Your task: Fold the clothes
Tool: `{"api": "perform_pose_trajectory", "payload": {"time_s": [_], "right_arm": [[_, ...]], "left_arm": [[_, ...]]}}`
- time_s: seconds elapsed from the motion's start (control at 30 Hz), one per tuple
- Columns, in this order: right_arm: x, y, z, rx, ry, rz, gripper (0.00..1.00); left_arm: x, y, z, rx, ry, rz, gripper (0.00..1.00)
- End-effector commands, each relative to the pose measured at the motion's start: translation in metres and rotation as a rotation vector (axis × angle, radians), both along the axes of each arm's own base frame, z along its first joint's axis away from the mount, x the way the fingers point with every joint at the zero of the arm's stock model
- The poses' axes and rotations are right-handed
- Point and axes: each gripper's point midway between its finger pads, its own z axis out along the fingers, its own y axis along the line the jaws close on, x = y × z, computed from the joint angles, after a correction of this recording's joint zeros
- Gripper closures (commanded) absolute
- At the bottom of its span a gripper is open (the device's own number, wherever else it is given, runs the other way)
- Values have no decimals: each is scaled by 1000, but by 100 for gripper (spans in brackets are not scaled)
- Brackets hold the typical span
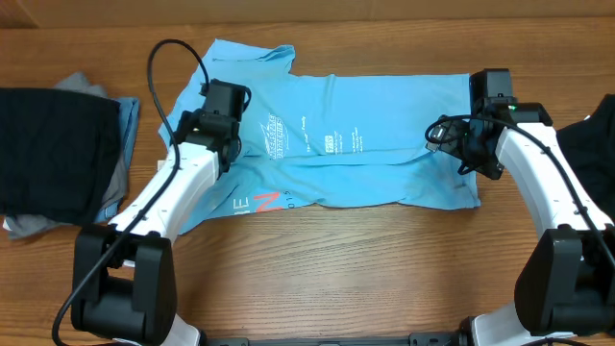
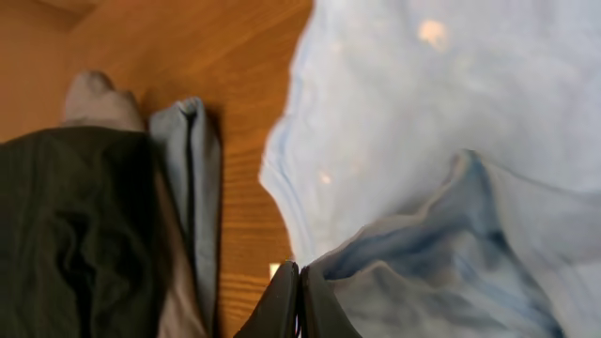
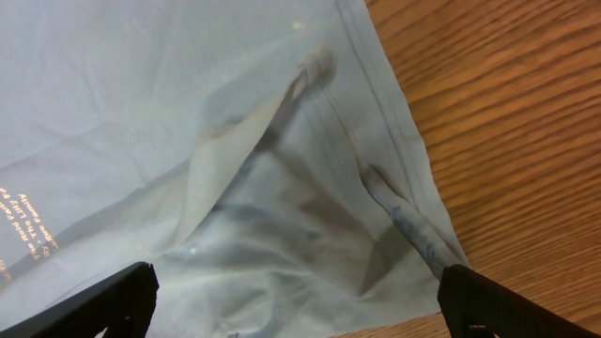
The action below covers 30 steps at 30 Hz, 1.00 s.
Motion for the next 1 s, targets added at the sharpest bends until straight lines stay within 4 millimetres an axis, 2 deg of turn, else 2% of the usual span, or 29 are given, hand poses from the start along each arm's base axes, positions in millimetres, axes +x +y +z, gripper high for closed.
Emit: {"api": "perform_pose_trajectory", "payload": {"time_s": [0.0,0.17,0.37,0.7,0.97], "right_arm": [[7,-2,6,-8,-25,1,0],[7,-1,6,-7,-25,1,0],[7,-1,6,-7,-25,1,0],[7,-1,6,-7,-25,1,0],[7,-1,6,-7,-25,1,0]], "left_arm": [[7,27,11,37,-29,49,96],[14,47,12,11,-54,70,96],[28,39,3,-107,-76,18,96],[46,37,-4,-99,-119,-7,96],[61,37,12,-68,-181,-45,96]]}}
